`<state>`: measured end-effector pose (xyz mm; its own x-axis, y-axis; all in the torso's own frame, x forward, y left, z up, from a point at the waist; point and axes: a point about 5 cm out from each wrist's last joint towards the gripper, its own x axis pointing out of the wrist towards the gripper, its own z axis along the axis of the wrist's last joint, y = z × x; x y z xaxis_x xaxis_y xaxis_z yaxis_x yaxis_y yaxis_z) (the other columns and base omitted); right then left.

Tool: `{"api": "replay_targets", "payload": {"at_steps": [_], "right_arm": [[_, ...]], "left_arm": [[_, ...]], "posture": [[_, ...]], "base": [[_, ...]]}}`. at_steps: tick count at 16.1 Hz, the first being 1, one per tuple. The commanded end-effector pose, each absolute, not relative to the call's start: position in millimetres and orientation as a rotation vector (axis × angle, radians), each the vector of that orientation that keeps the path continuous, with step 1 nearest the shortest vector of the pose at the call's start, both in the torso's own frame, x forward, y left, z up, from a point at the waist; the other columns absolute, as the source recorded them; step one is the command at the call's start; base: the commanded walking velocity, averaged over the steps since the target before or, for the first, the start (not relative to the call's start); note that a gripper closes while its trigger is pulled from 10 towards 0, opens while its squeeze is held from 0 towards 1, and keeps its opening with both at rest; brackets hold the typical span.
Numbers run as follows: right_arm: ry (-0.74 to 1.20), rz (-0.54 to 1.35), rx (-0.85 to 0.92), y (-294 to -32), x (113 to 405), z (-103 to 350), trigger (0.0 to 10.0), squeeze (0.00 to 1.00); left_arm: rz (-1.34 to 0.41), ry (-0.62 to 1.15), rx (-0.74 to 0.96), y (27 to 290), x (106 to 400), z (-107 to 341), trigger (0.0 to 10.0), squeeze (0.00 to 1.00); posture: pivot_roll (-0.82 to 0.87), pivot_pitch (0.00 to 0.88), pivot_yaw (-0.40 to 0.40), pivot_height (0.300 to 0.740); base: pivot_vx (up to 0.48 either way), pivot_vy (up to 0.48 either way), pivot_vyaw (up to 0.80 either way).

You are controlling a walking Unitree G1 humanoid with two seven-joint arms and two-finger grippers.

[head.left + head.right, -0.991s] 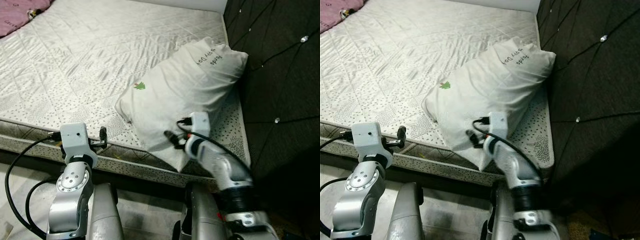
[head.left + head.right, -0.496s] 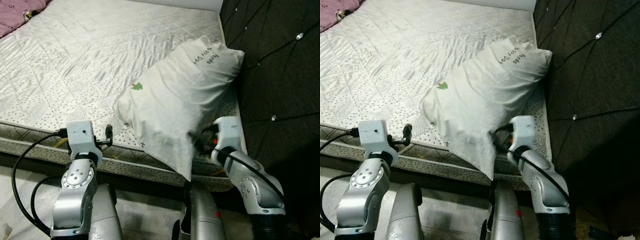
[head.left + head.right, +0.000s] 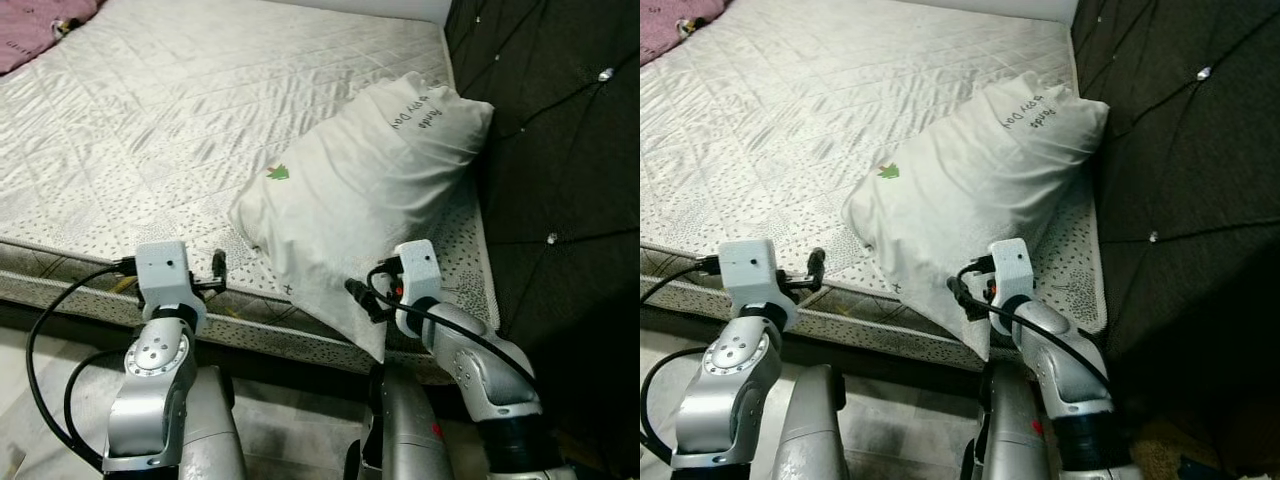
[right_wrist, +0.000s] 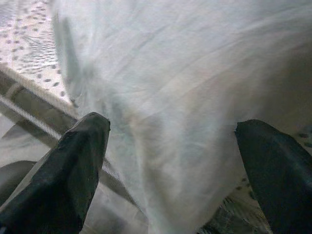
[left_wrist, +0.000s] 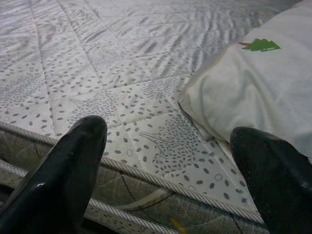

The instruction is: Clean up the room

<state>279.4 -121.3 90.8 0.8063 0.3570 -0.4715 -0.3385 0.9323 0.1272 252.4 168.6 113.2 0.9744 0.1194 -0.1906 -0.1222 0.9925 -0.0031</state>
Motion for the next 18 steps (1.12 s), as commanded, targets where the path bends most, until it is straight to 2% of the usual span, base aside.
{"api": "replay_targets", "payload": {"at_steps": [1, 4, 6, 7, 9, 12, 13, 14, 15, 16, 17, 18], "right_arm": [[0.519, 0.324, 0.012, -128.1, 283.0, 89.6, 10.0, 0.0], [0.543, 0.241, 0.009, -134.3, 287.5, 83.5, 10.0, 0.0], [0.563, 0.246, 0.037, -129.4, 287.8, 81.8, 10.0, 0.0], [0.565, 0.274, 0.061, -116.3, 288.2, 83.7, 10.0, 0.0], [0.566, 0.3, 0.075, -107.7, 289.0, 83.5, 10.0, 0.0], [0.523, 0.362, 0.193, -70.8, 304.9, 94.5, 10.0, 0.0], [0.514, 0.365, 0.203, -66.8, 308.3, 96.6, 6.5, 0.0], [0.499, 0.372, 0.209, -61.7, 313.1, 99.5, 4.7, 0.0], [0.491, 0.374, 0.206, -57.5, 317.3, 101.2, 7.9, 0.0], [0.488, 0.37, 0.214, -54.4, 320.6, 101.6, 8.7, 0.0], [0.488, 0.365, 0.232, -50.2, 323.8, 100.8, 1.8, 0.0], [0.491, 0.352, 0.261, -46.3, 326.8, 99.8, 0.0, 0.0]], "left_arm": [[0.124, 0.193, -0.013, 170.1, 251.4, 112.3, 10.0, 0.0], [0.12, 0.193, -0.017, 166.8, 251.8, 111.7, 10.0, 0.0], [0.117, 0.191, -0.016, 166.7, 252.7, 112.5, 10.0, 0.0], [0.117, 0.19, -0.014, 167.6, 253.2, 113.0, 10.0, 0.0], [0.116, 0.191, -0.013, 167.5, 253.3, 112.9, 10.0, 0.0], [0.112, 0.192, -0.016, 165.3, 254.9, 112.4, 10.0, 0.0], [0.112, 0.191, -0.016, 165.1, 255.2, 112.5, 10.0, 0.0], [0.113, 0.189, -0.015, 164.9, 255.5, 112.7, 10.0, 0.0], [0.115, 0.187, -0.015, 165.0, 255.7, 113.1, 10.0, 0.0], [0.118, 0.186, -0.015, 165.5, 255.6, 113.4, 10.0, 0.0], [0.122, 0.186, -0.014, 166.1, 255.4, 113.5, 10.0, 0.0], [0.124, 0.185, -0.014, 166.1, 255.5, 113.6, 10.0, 0.0]], "posture": [[0.14, 0.03, -0.073, 0.553], [0.14, 0.03, -0.073, 0.553], [0.14, 0.029, -0.069, 0.553], [0.14, 0.031, -0.065, 0.553], [0.14, 0.031, -0.065, 0.553], [0.14, 0.029, -0.068, 0.553], [0.14, 0.028, -0.068, 0.553], [0.15, 0.026, -0.069, 0.553], [0.15, 0.025, -0.071, 0.553], [0.15, 0.025, -0.071, 0.553], [0.15, 0.025, -0.072, 0.553], [0.15, 0.025, -0.072, 0.553]], "base": [[0.0, 0.0, 0.0], [0.0, 0.0, 0.0], [0.0, 0.0, 0.0], [0.0, 0.0, 0.0], [0.0, 0.0, 0.0], [0.0, 0.0, 0.0], [0.0, 0.0, 0.0], [0.0, 0.0, 0.0], [0.0, 0.0, 0.0], [0.0, 0.0, 0.0], [0.0, 0.0, 0.0], [0.0, 0.0, 0.0]]}}
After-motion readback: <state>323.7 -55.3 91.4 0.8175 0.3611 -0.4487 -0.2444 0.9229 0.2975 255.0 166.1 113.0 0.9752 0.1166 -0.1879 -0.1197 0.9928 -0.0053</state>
